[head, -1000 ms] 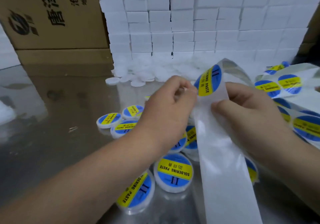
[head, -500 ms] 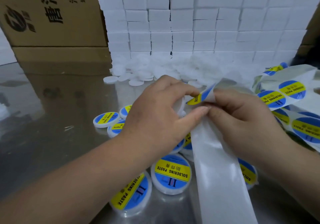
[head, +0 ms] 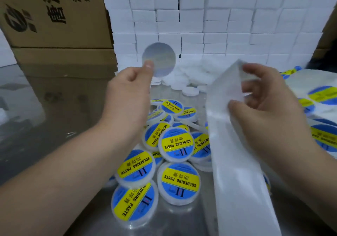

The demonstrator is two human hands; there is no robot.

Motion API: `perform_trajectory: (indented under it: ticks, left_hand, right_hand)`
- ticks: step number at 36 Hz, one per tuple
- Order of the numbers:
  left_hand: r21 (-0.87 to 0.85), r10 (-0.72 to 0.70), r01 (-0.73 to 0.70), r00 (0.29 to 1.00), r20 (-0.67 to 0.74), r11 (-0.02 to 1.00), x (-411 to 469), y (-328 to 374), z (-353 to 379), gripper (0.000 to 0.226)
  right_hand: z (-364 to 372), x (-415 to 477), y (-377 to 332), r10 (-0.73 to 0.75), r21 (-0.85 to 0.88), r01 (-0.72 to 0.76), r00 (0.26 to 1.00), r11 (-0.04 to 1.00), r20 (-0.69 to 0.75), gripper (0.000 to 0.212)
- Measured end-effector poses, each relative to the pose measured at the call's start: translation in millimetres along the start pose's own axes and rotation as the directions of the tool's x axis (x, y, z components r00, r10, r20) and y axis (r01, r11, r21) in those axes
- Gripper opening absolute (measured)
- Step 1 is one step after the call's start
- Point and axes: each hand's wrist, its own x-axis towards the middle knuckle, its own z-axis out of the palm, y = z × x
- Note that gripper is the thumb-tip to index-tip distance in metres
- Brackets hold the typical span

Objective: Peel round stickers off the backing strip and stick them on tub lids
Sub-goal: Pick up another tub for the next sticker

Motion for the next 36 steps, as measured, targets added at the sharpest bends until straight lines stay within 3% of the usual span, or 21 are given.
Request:
perform_trajectory:
  ticks: [3, 5, 10, 12, 14, 16, 21, 27, 33, 34, 36]
  left_hand:
    - [0.077, 0.089, -0.093, 0.995, 0.05, 0.993, -4.9, -1.6, 1.8, 0.032]
    - [0.088, 0.124, -0.13, 0.99, 0.073, 0.988, -8.1, -0.3, 1.8, 0.032]
    - [0.192, 0.281, -0.299, 0.953, 0.112, 0.935, -15.7, 3.0, 0.9, 0.028]
    - [0.236, 0.355, -0.376, 0.926, 0.129, 0.896, -19.9, 3.6, 1.8, 0.03]
    - [0.284, 0.413, -0.441, 0.897, 0.156, 0.851, -22.8, 4.4, 1.6, 0.029]
    - [0.306, 0.459, -0.494, 0.87, 0.18, 0.814, -24.7, 5.8, -0.2, 0.031]
    - [0.324, 0.547, -0.6, 0.8, 0.244, 0.732, -26.3, 7.9, -1.6, 0.028]
    - [0.352, 0.605, -0.678, 0.734, 0.308, 0.645, -26.0, 7.9, -2.6, 0.04]
    - [0.419, 0.414, -0.515, 0.855, 0.313, 0.747, -20.9, 3.4, 2.1, 0.037]
    - [0.396, 0.342, -0.44, 0.892, 0.295, 0.806, -17.7, 2.2, 2.5, 0.03]
    - [0.193, 0.162, -0.215, 0.952, 0.258, 0.957, -13.6, 2.1, 3.6, 0.011]
  right_hand:
    - [-7.1, 4.5, -0.4, -0.094, -0.129, 0.064, 0.967, 0.99, -0.238, 0.053]
    - [-15.4, 6.1, -4.8, -0.212, -0.175, 0.166, 0.934, 0.97, -0.287, 0.049]
    - [-22.4, -1.1, -16.6, -0.53, -0.282, 0.501, 0.847, 0.818, -0.031, 0.028]
    - [-18.8, -5.2, -19.8, -0.452, -0.212, 0.451, 0.891, 0.867, 0.047, 0.021]
    - [-12.9, -5.9, -21.3, -0.235, -0.116, 0.246, 0.967, 0.962, 0.101, 0.031]
    - [-10.2, -5.6, -19.6, -0.07, -0.052, 0.078, 0.986, 0.996, 0.153, 0.039]
    - [-11.8, -2.0, -20.3, 0.032, -0.063, -0.025, 0.992, 0.998, 0.12, 0.034]
    - [-12.3, 1.2, -21.2, 0.091, 0.076, -0.098, 0.991, 0.992, 0.099, 0.006]
    - [-12.0, 4.5, -13.6, 0.091, 0.134, -0.077, 0.991, 0.988, -0.102, 0.018]
    - [-14.9, 7.9, -13.1, 0.102, 0.162, -0.078, 0.984, 0.984, -0.145, 0.022]
    - [-19.4, 12.4, -14.4, 0.1, 0.19, -0.065, 0.979, 0.98, -0.178, 0.024]
